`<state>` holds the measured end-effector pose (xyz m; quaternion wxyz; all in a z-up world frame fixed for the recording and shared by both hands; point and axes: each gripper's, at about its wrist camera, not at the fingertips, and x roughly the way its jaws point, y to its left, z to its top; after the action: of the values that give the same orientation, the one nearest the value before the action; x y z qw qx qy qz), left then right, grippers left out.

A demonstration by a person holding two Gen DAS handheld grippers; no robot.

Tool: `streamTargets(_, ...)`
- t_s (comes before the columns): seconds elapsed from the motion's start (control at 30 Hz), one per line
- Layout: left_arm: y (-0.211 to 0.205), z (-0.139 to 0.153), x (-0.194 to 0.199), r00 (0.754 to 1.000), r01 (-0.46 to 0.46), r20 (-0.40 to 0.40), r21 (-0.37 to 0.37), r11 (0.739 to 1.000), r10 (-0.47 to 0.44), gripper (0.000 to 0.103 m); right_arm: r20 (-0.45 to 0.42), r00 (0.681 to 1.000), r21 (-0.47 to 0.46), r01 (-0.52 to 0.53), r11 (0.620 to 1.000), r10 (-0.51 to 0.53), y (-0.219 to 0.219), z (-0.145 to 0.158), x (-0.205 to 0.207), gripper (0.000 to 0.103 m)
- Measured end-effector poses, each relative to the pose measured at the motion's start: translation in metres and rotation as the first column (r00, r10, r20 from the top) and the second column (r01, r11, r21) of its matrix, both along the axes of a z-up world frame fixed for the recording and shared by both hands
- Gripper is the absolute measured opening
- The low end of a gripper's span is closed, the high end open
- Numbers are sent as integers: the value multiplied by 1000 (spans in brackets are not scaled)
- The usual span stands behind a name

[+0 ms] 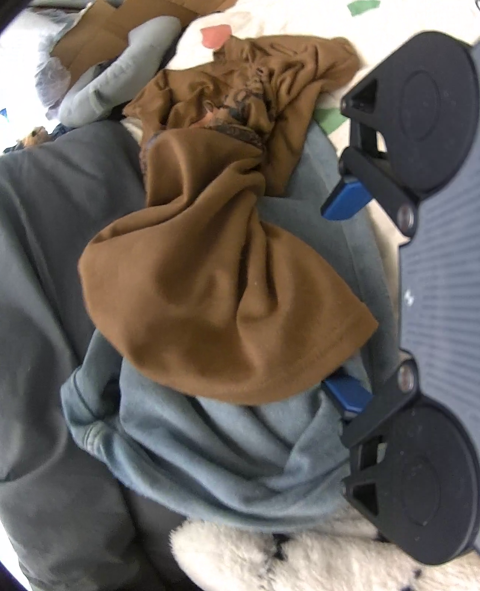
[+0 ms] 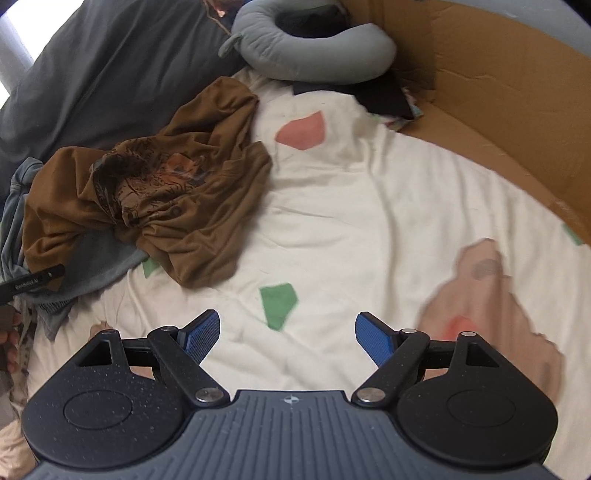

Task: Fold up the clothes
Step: 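Move both tools toward the crumpled brown T-shirt on the bed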

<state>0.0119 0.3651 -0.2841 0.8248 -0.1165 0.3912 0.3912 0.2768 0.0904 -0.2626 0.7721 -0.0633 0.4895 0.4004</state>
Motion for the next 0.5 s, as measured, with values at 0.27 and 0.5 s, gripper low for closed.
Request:
streamTargets(0.27, 8, 3, -12, 995, -39, 92, 9, 999, 38, 78, -41, 999, 61, -22, 998, 24, 55, -43, -6, 85)
streamTargets(0.5, 2, 21, -26, 987, -52, 153, 16, 999, 49, 59, -45, 995, 80, -86, 993, 89, 107, -68, -23, 85)
